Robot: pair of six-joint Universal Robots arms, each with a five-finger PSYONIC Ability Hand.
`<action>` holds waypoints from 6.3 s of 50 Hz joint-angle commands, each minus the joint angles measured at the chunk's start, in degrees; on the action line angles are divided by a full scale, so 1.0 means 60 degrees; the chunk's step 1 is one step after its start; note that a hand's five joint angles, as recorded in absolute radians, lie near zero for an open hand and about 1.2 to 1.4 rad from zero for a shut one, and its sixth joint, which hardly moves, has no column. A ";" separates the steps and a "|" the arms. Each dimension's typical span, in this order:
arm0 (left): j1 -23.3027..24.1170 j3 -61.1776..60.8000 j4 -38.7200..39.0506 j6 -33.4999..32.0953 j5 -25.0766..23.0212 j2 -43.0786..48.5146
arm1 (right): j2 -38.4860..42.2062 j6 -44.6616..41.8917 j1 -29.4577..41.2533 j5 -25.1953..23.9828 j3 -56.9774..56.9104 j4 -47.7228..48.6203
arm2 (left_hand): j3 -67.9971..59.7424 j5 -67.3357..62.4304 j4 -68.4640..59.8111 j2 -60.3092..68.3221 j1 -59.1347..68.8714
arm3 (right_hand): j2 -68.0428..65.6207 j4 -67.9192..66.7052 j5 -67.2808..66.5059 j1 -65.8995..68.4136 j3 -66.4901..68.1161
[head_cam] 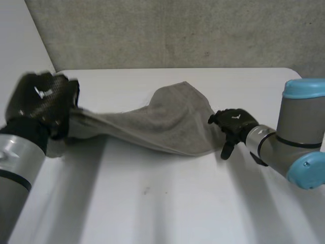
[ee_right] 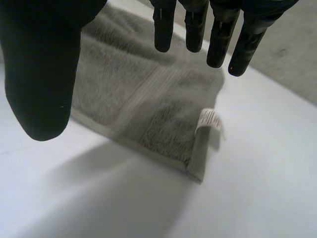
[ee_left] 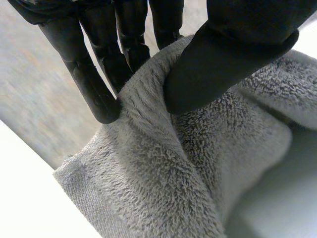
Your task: Fold the towel.
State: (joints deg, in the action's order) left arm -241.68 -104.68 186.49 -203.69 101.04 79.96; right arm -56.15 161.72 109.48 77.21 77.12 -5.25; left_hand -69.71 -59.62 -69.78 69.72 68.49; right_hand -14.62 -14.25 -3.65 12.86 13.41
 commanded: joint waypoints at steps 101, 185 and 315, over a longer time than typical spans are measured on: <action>-0.1717 0.8166 0.2170 0.0800 -0.0682 0.6361 | -0.1261 -0.5070 0.0679 0.2251 -0.2706 0.5579 | -0.1714 -0.1730 -0.1703 0.1713 0.1919 | -1.0896 -1.0958 -1.1059 1.1190 1.1098; -0.2933 0.0656 -0.2404 -0.2511 -0.2000 0.3457 | -0.2305 -0.6479 -0.1947 0.1984 0.1287 -0.2630 | -0.1714 -0.1730 -0.1703 0.1713 0.1919 | -1.0896 -1.0958 -1.1059 1.1190 1.1098; -0.2332 0.0688 0.0925 0.4462 -0.2499 0.3182 | -0.1248 -0.5099 -0.0148 0.1107 -0.0240 0.3583 | 0.9952 0.9937 0.9963 -0.9953 -0.9748 | -1.0896 -1.0958 -1.1059 1.1190 1.1098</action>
State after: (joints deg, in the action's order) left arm -255.76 -100.48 192.04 -176.95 86.04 98.99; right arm -64.59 128.93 94.58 85.03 78.56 14.04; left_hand -9.69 -1.43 -9.56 9.42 9.85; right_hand -67.47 -68.40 -56.43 54.17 68.04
